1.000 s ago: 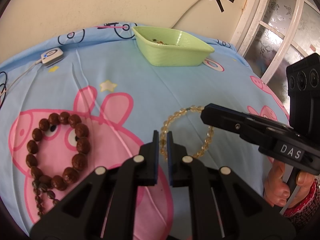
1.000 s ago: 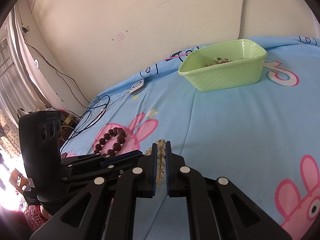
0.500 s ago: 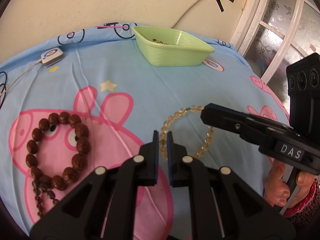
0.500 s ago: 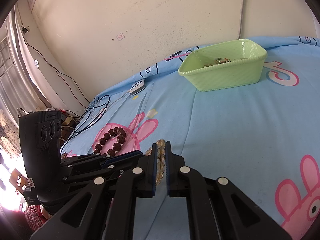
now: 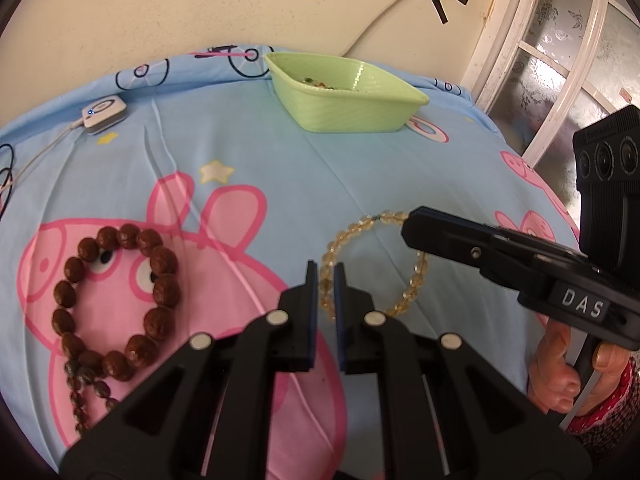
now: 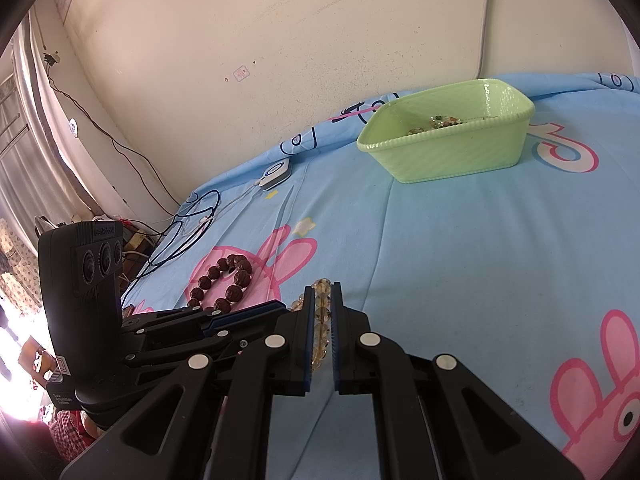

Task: Organize jewelry

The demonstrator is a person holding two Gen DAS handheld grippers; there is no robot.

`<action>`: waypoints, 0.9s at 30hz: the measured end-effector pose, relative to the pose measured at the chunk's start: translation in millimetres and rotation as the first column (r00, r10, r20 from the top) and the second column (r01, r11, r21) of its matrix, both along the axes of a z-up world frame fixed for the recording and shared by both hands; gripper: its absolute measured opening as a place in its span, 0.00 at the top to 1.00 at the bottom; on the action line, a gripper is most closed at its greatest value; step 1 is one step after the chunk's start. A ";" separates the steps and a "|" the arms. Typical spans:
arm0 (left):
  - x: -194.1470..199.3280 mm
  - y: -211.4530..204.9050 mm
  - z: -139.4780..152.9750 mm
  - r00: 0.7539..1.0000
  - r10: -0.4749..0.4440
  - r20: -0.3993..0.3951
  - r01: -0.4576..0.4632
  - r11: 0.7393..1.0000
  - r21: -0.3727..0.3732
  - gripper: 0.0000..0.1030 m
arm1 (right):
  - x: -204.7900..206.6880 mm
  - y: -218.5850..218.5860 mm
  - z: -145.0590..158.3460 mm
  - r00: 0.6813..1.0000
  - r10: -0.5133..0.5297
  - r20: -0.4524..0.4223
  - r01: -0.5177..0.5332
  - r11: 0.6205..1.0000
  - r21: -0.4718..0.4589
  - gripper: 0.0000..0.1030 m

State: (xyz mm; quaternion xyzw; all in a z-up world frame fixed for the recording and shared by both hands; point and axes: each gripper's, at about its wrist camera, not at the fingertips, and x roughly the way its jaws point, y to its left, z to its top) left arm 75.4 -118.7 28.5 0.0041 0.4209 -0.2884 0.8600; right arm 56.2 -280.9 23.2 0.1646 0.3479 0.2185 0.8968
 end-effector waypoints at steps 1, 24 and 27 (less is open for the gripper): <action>-0.1 -0.3 -0.1 1.000 -0.001 0.001 0.001 1.000 0.001 0.93 | 0.0 0.0 0.0 1.000 0.000 0.000 0.000 1.000 0.000 1.00; 1.6 6.2 0.6 1.000 -0.012 -0.016 0.011 0.999 -0.047 0.91 | -1.8 -7.8 5.7 1.000 -0.018 0.023 0.017 0.999 0.042 1.00; 3.1 7.0 -0.3 1.000 0.002 -0.023 -0.003 0.999 -0.046 0.75 | -1.8 -8.5 5.7 0.999 -0.014 0.028 0.013 0.999 0.049 1.00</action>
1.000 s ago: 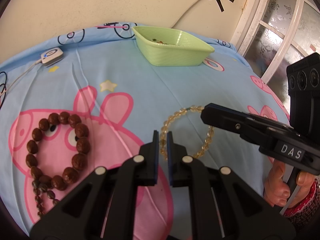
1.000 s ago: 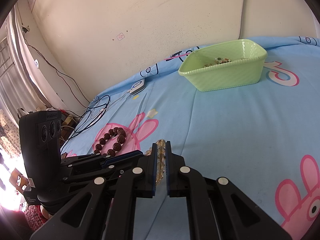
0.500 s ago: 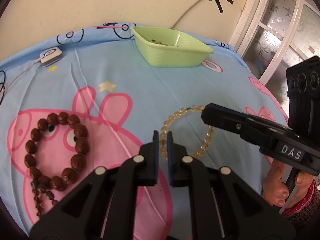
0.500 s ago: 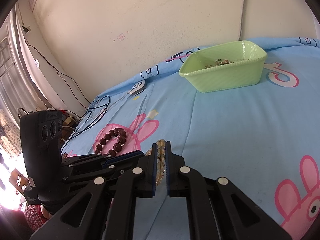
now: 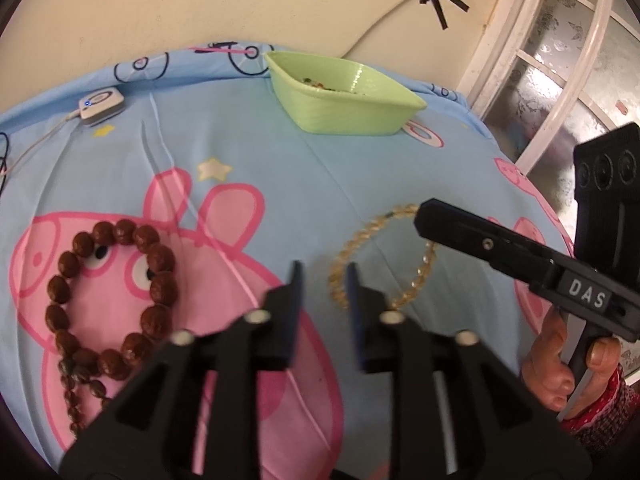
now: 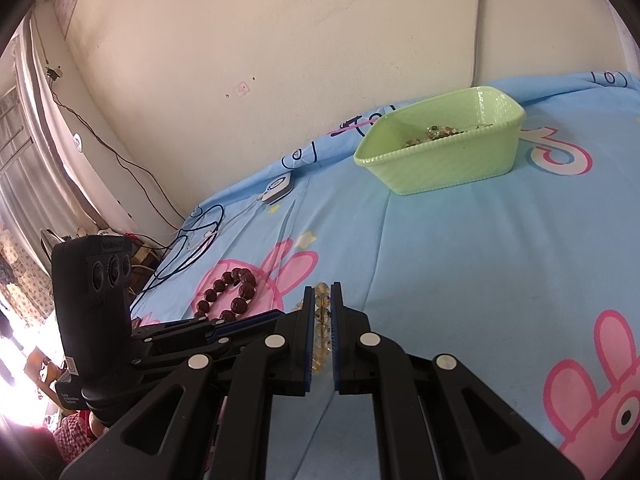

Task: Organize jewelry

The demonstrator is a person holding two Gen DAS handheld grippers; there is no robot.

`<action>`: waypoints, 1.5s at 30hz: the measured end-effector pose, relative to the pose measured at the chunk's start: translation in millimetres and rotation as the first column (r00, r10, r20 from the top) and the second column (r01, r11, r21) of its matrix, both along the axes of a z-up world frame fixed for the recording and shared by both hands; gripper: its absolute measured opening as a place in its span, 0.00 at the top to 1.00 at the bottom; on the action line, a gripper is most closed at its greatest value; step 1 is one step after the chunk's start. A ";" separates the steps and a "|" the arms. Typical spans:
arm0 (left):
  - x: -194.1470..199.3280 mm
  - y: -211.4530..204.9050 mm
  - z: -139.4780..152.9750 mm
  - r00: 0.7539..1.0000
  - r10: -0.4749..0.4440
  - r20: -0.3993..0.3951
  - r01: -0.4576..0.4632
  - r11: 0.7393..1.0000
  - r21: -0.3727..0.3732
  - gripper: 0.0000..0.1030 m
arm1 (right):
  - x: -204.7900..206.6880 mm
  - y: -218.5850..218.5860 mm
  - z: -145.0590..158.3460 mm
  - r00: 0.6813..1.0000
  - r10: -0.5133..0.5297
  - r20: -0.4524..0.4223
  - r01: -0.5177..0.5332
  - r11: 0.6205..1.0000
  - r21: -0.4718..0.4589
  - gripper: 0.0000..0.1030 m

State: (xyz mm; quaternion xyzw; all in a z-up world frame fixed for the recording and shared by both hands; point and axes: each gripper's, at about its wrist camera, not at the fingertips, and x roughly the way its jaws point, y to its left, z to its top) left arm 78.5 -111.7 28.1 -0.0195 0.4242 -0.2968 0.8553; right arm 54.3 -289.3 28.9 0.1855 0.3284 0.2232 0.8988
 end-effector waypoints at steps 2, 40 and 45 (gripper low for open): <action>0.8 0.9 -0.6 1.000 0.004 -0.004 -0.004 1.000 -0.002 0.75 | -0.4 0.8 0.6 1.000 0.007 0.007 -0.007 1.000 0.003 1.00; 48.6 -16.8 52.8 0.994 -0.104 -0.034 0.098 0.984 -0.146 0.92 | 16.4 -13.8 39.3 0.998 0.031 0.058 -0.033 0.999 0.035 1.00; 98.8 -39.0 75.9 0.995 -0.102 -0.004 0.101 0.987 -0.123 0.92 | 50.7 -31.5 64.9 0.994 -0.009 0.109 0.005 0.999 0.035 1.00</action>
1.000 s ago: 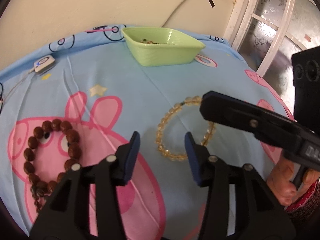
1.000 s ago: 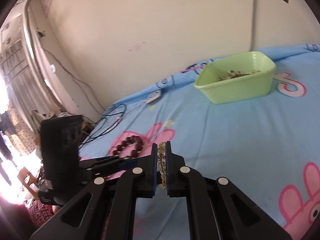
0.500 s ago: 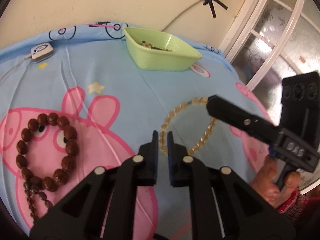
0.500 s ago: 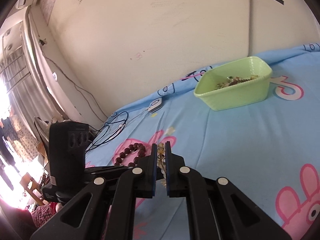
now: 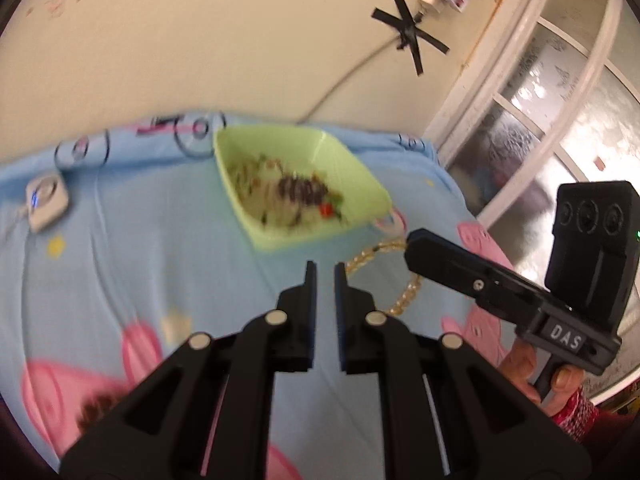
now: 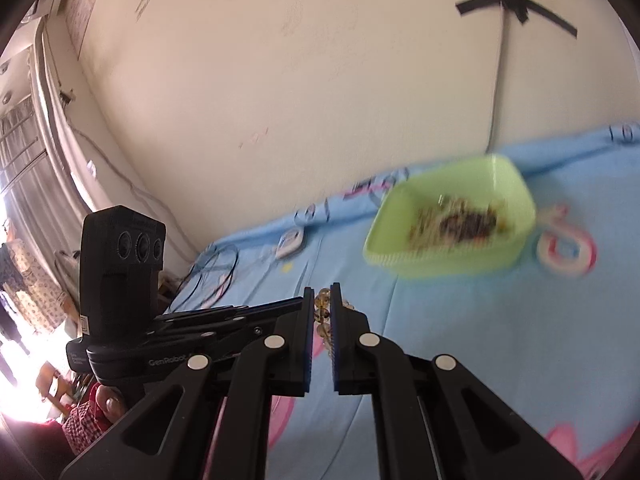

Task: Organize jewelry
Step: 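Carry the gold bracelet over the green basket and open both grippers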

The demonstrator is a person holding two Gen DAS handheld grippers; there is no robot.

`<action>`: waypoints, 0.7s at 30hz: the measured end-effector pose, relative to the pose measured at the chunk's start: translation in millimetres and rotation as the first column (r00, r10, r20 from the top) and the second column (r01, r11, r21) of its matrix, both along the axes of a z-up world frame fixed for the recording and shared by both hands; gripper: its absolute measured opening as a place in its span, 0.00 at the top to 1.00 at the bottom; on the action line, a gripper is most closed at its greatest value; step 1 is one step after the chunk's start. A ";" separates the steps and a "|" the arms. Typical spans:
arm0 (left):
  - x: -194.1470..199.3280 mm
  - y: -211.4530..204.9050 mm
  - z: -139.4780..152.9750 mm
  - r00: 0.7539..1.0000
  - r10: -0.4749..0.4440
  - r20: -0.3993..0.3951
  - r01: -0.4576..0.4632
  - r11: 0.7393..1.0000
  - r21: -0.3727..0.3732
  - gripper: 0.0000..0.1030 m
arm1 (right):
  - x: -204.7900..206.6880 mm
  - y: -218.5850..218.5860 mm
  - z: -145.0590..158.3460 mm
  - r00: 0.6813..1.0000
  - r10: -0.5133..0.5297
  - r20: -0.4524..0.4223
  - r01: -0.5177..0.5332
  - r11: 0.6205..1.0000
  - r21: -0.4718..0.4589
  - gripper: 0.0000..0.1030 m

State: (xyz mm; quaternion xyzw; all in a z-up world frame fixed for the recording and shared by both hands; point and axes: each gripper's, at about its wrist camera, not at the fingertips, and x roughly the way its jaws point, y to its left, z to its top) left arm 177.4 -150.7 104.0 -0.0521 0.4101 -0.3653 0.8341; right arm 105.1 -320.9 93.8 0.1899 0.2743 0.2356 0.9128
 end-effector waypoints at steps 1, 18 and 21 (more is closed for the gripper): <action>12.7 -5.2 4.0 1.000 0.005 0.003 -0.005 1.000 0.004 0.92 | 9.5 -3.9 4.9 1.000 -0.008 0.008 0.008 1.000 0.000 1.00; 126.8 -48.7 -12.3 0.996 0.079 -0.041 -0.075 0.993 0.086 0.92 | 145.5 -62.1 -14.9 0.968 -0.234 -0.092 0.223 0.968 -0.118 0.98; 105.4 -14.0 7.5 0.996 0.093 0.010 -0.093 0.993 0.078 0.92 | 117.5 -65.3 -11.8 0.969 -0.240 -0.056 0.234 0.968 -0.090 0.95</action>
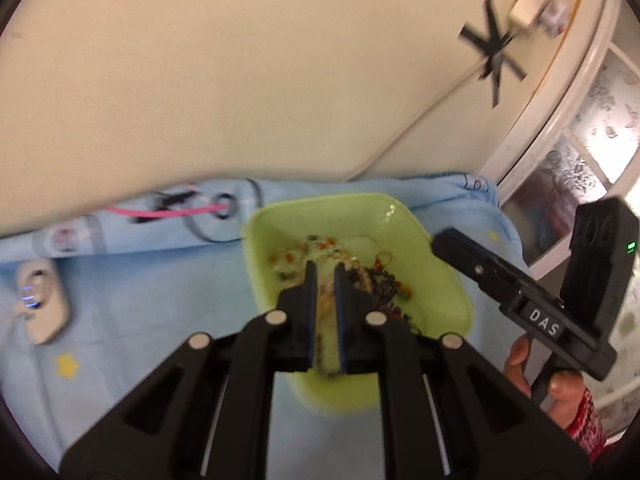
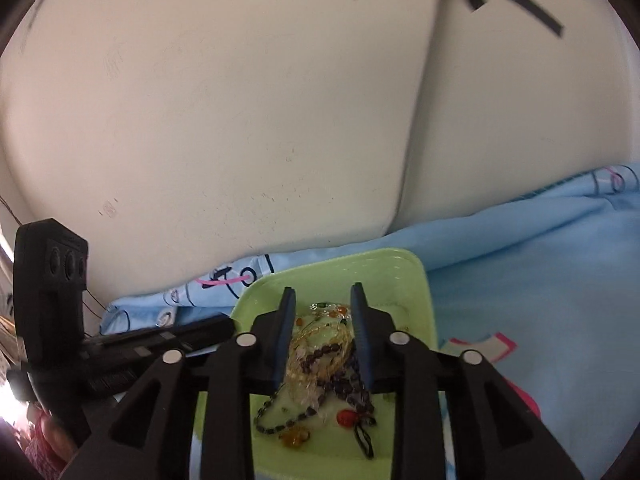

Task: Organize jewelry

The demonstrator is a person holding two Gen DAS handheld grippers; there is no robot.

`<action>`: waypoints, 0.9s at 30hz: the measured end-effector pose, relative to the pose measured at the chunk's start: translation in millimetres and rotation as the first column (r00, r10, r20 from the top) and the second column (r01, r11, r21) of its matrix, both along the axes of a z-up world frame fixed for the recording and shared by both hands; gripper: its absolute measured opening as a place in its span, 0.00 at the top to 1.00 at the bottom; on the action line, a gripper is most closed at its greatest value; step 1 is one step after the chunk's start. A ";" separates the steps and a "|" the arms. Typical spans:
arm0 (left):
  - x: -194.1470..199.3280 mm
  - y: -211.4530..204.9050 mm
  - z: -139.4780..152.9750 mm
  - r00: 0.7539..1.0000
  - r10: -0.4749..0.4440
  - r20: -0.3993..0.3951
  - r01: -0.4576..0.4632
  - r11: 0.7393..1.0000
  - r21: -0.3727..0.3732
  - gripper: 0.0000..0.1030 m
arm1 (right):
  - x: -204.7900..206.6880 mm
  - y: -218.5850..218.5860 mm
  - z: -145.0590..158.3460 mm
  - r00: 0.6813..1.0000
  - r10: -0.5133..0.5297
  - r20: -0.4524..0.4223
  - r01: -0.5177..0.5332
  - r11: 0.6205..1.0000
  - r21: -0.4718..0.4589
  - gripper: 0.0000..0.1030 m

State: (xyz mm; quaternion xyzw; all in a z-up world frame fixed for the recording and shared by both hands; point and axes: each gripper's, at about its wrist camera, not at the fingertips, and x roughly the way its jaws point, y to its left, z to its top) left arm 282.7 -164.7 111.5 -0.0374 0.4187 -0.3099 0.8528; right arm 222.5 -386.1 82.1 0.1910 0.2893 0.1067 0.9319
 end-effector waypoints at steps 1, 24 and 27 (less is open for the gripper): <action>-13.1 20.3 8.4 1.000 0.009 0.017 -0.009 1.000 0.004 0.92 | -6.7 2.8 0.8 1.000 0.009 0.006 -0.009 1.000 0.002 0.94; -232.5 213.0 -79.5 0.966 0.243 -0.088 -0.236 0.968 0.086 0.92 | -152.4 236.4 -58.4 0.793 0.560 -0.238 -0.582 0.813 -0.024 0.93; -242.4 210.1 -81.5 0.968 0.240 -0.077 -0.234 0.969 0.078 0.92 | -156.6 253.1 -65.5 0.771 0.575 -0.273 -0.601 0.799 -0.012 0.93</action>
